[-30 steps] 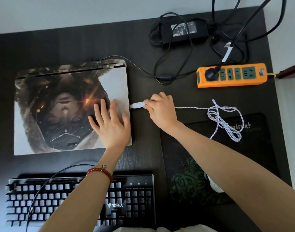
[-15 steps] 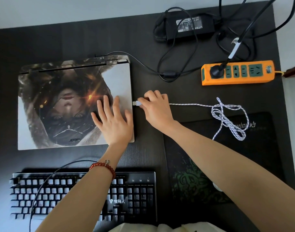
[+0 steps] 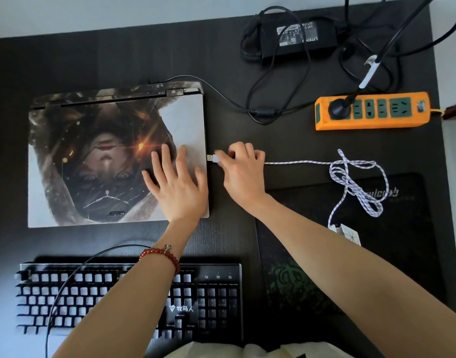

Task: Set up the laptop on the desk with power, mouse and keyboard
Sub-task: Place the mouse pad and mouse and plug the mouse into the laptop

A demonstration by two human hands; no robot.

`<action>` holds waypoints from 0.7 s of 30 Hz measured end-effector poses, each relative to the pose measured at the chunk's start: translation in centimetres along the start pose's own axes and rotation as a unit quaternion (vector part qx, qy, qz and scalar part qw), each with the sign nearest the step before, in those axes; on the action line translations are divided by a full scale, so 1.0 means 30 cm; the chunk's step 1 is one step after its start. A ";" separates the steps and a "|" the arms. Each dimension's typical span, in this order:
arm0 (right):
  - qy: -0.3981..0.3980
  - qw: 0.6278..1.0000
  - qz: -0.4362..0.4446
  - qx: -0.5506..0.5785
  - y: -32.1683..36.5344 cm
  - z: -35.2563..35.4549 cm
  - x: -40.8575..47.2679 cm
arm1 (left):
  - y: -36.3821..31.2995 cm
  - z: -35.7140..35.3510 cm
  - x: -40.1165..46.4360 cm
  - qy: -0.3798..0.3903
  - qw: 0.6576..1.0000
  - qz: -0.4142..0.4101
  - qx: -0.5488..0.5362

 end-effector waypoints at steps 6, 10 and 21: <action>0.019 0.999 0.035 -0.005 -0.001 -0.007 0.032 | -0.005 -0.005 -0.001 0.006 1.000 0.001 0.005; 0.016 0.999 0.036 -0.002 -0.003 -0.012 0.023 | -0.006 -0.005 -0.002 0.010 1.000 0.003 0.009; 0.000 0.999 0.033 0.001 -0.003 -0.011 0.023 | -0.010 0.001 0.003 0.007 1.000 0.008 0.002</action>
Point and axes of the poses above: each hand's wrist, its own x-axis towards the middle knuckle, its own z-axis out of the back of the hand, y = z × x, the point moved 8 cm from there along x, towards the middle knuckle, and after that the axes turned 9 degrees about z, right-handed, at the moved point
